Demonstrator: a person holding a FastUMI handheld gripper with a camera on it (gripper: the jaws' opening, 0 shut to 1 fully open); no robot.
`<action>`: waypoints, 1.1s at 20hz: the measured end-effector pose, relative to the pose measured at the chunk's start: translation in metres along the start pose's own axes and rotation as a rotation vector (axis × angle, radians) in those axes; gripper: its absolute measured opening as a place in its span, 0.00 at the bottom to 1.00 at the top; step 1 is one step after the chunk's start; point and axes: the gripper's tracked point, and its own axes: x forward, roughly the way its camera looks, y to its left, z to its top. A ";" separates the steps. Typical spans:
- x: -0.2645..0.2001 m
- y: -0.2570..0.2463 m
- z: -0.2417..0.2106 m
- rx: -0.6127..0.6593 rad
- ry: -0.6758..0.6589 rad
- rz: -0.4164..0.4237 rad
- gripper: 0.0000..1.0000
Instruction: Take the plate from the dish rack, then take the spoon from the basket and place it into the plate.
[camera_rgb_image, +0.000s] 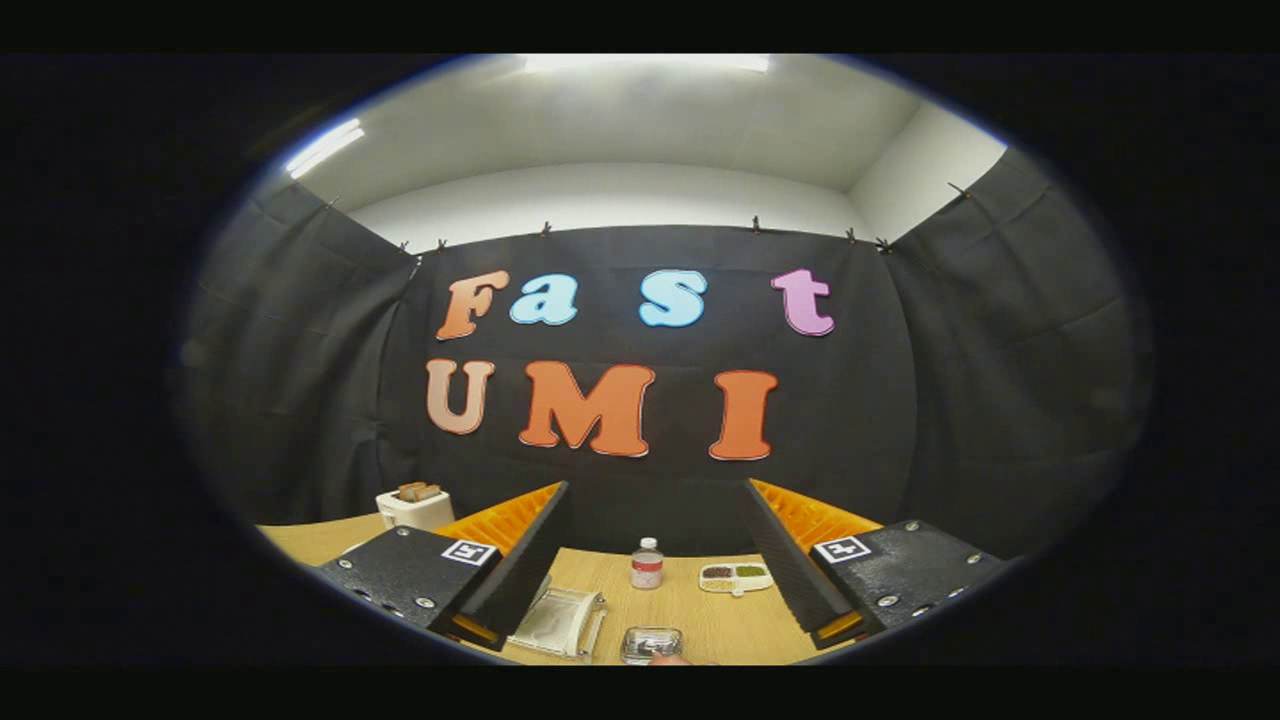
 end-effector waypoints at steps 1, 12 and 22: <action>0.001 0.000 -0.001 0.001 0.001 0.000 0.99; 0.019 0.007 -0.024 -0.001 0.095 0.008 0.99; 0.055 0.025 -0.101 0.133 0.413 0.078 0.99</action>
